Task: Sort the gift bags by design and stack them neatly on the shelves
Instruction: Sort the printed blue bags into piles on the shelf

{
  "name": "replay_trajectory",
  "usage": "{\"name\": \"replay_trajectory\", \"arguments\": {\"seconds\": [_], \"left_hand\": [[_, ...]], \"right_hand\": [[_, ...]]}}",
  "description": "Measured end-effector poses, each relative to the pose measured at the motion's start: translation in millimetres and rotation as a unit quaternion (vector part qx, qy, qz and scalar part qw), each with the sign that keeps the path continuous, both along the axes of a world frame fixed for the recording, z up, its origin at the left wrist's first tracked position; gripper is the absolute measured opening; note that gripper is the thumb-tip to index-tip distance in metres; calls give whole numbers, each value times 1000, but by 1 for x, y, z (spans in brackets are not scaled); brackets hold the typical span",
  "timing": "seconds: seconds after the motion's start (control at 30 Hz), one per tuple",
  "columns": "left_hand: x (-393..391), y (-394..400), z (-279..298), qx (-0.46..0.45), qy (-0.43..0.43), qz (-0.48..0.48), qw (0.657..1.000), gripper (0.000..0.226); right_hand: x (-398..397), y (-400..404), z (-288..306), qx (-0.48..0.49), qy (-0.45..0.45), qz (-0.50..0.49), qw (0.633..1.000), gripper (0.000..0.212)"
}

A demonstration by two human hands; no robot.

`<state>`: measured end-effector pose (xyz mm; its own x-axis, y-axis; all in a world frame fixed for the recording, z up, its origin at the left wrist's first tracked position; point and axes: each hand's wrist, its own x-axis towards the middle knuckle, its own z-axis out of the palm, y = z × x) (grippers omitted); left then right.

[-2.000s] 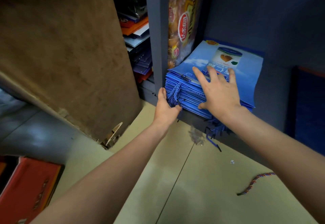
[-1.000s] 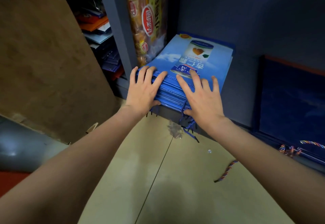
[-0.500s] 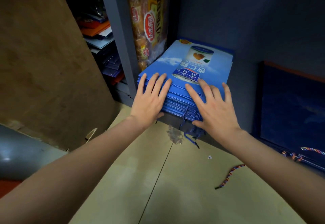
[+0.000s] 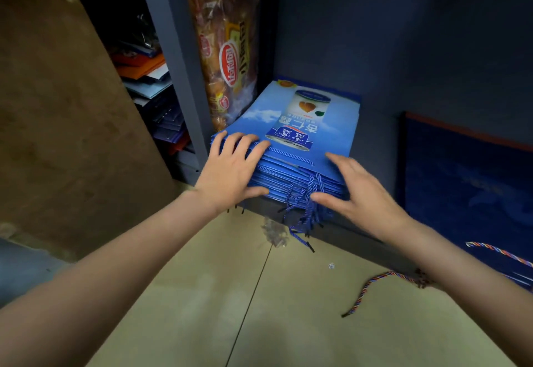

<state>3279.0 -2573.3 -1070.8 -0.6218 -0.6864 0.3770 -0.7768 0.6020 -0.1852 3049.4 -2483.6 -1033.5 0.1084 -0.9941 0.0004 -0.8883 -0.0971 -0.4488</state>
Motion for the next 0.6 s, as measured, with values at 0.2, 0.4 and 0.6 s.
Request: {"name": "replay_trajectory", "arguments": {"seconds": [0.2,0.4,0.6], "left_hand": [[-3,6,8,69,34,-12,997,56],[-15,20,17,132,66,44,988,40],[-19,18,21,175,117,74,975,39]], "right_hand": [[-4,10,-20,-15,28,21,999,52],[8,12,-36,-156,147,-16,977,44],[5,6,-36,-164,166,-20,972,39]]}}
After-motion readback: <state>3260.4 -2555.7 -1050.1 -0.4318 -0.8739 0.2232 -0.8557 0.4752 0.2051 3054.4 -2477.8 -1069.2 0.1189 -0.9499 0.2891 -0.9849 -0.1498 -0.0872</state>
